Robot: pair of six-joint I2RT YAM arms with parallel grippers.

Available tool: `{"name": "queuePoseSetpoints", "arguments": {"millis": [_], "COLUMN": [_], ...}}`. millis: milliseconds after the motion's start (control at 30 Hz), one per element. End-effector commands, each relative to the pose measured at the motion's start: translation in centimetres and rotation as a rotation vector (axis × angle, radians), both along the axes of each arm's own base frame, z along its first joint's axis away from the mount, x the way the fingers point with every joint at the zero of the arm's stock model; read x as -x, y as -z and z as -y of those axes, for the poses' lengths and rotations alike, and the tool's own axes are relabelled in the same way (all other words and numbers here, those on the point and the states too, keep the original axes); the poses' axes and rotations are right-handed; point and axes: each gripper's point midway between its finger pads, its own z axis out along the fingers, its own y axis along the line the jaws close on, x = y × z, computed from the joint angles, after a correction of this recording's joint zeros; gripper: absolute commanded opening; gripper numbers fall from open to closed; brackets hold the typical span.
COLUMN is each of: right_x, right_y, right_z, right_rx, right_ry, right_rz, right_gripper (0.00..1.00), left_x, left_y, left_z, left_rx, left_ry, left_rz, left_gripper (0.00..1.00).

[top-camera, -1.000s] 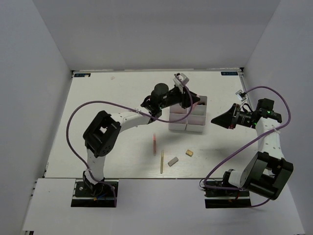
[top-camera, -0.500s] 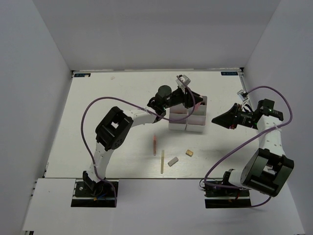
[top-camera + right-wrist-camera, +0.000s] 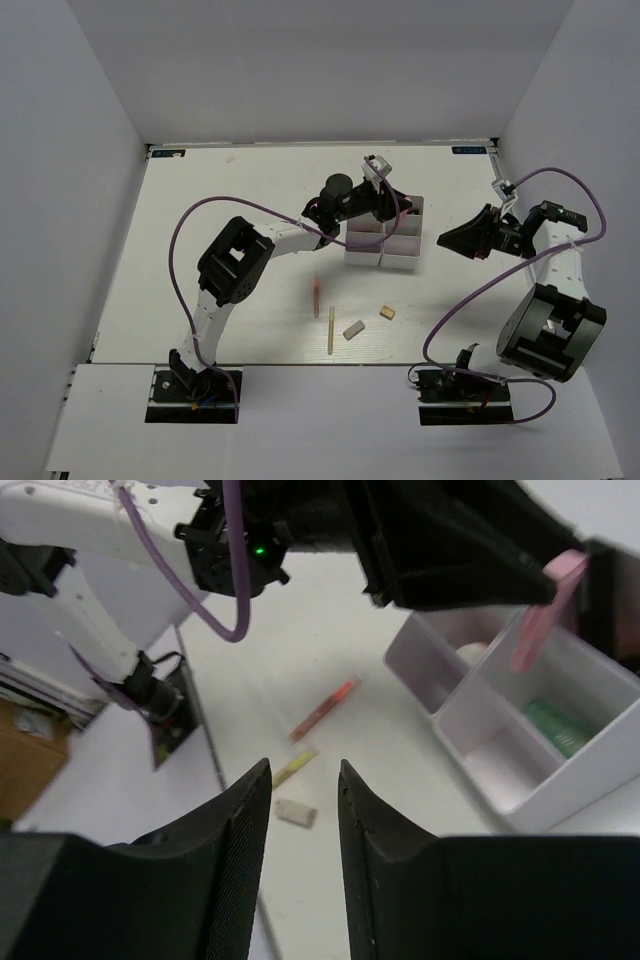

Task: Sort the stationery into containers
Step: Place the stationery into the container, then grab a piece of stationery with the right arm

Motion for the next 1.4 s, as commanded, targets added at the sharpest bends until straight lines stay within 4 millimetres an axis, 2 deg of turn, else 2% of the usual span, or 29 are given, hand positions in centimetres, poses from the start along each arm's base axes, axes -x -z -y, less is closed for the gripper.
{"name": "queuePoseSetpoints", "arguments": {"millis": [0, 133, 200, 300, 367, 500, 600, 667, 700, 733, 767, 800, 833, 867, 900, 933, 967, 1000, 1033, 1067, 1100, 1133, 1167, 1200, 1233, 1267, 1333, 1367], "right_x": [0.7, 0.6, 1.0, 1.5, 1.9, 1.9, 2.7, 3.1, 3.3, 2.5, 2.5, 1.3, 0.9, 0.2, 0.3, -1.7, -2.5, -3.1, -4.1, -6.1, -6.1, -7.2, -8.5, -8.8, -9.3, -10.4, -11.3, -7.9], "right_y": [-2.2, -2.6, -3.0, -3.4, -3.6, -3.7, -3.9, -3.4, -3.2, -2.9, -0.6, -1.2, -0.8, 1.3, 0.6, 0.0, -1.6, -1.2, -1.3, -1.8, -1.1, -1.9, -2.6, -2.0, -1.8, -2.9, -4.2, -1.1], "right_z": [-0.3, -0.2, -0.3, -0.6, -0.7, -0.7, -1.0, -1.0, -1.4, -1.0, -0.1, 0.0, 0.3, 1.8, 1.5, 3.0, 3.4, 3.2, 3.8, 5.0, 5.4, 5.8, 8.0, 8.1, 7.3, 7.2, 4.7, 1.8], "right_rx": [-0.034, -0.03, -0.014, 0.0, 0.005, 0.017, 0.058, 0.123, 0.143, 0.213, 0.34, 0.423, 0.481, 0.646, 0.676, 0.776, 0.834, 0.859, 0.933, 1.005, 1.09, 1.119, 1.219, 1.245, 1.263, 1.281, 1.191, 1.104], "right_ry": [0.001, -0.004, -0.008, -0.008, -0.007, -0.008, -0.026, -0.047, -0.061, -0.059, -0.059, -0.012, 0.007, 0.053, 0.097, 0.173, 0.226, 0.216, 0.259, 0.36, 0.384, 0.44, 0.557, 0.567, 0.559, 0.585, 0.522, 0.28], "right_rz": [0.031, 0.017, 0.044, 0.084, 0.089, 0.114, 0.142, 0.156, 0.135, 0.205, 0.165, 0.26, 0.28, 0.25, 0.252, 0.309, 0.318, 0.295, 0.295, 0.304, 0.286, 0.328, 0.349, 0.364, 0.407, 0.475, 0.495, 0.365], "right_gripper": [0.37, 0.4, 0.4, 0.42, 0.42, 0.43, 0.46, 0.48, 0.48, 0.48, 0.46, 0.46, 0.45, 0.42, 0.39, 0.39, 0.38, 0.38, 0.38, 0.42, 0.49, 0.59, 0.76, 0.91, 0.91, 0.91, 0.91, 0.91], "left_x": [-0.6, -0.6, -0.5, -0.5, -0.5, -0.1, 1.5, 4.3, 5.8, 7.1, 9.2, 9.8, 11.2, 12.2, 11.6, 13.3, 12.7, 12.0, 13.4, 13.6, 14.2, 14.7, 16.1, 16.6, 16.5, 17.4, 17.7, 17.8], "left_y": [-0.5, -0.2, -0.2, -0.4, -0.6, -1.2, -3.4, -6.3, -8.7, -8.1, -6.6, -8.6, -5.6, -4.6, -4.8, -0.7, -1.8, -0.9, 1.5, 2.0, 2.5, 3.2, 4.1, 4.4, 4.8, 5.1, 5.1, 5.1], "left_z": [0.0, 0.0, -0.1, -0.1, -0.1, -0.3, -0.9, -2.0, -2.8, -3.1, -4.7, -6.2, -7.2, -9.6, -12.0, -15.8, -18.4, -21.0, -24.9, -28.1, -29.4, -31.0, -33.2, -33.9, -35.2, -36.5, -37.8, -38.0], "left_rx": [-0.018, -0.03, -0.032, -0.043, -0.046, -0.038, 0.004, 0.028, 0.037, -0.009, -0.093, -0.103, -0.222, -0.329, -0.376, -0.566, -0.595, -0.657, -0.783, -0.823, -0.855, -0.888, -0.903, -0.906, -0.895, -0.87, -0.798, -0.759], "left_ry": [-0.017, -0.02, -0.021, -0.026, -0.033, -0.027, -0.013, 0.016, 0.029, 0.045, 0.04, -0.013, -0.02, -0.101, -0.219, -0.29, -0.409, -0.533, -0.618, -0.719, -0.743, -0.777, -0.803, -0.807, -0.84, -0.85, -0.862, -0.858], "left_rz": [0.036, 0.032, 0.028, 0.03, 0.037, 0.037, 0.057, 0.089, 0.112, 0.101, 0.052, 0.061, -0.002, -0.069, -0.101, -0.295, -0.304, -0.325, -0.437, -0.427, -0.433, -0.454, -0.464, -0.48, -0.517, -0.53, -0.607, -0.615], "left_gripper": [0.32, 0.44, 0.56, 0.6, 0.68, 0.68, 0.67, 0.61, 0.57, 0.42, 0.35, 0.31, 0.26, 0.22, 0.21, 0.24, 0.33, 0.41, 0.55, 0.63, 0.7, 0.78, 0.86, 0.88, 0.92, 0.93, 0.93, 0.93]}}
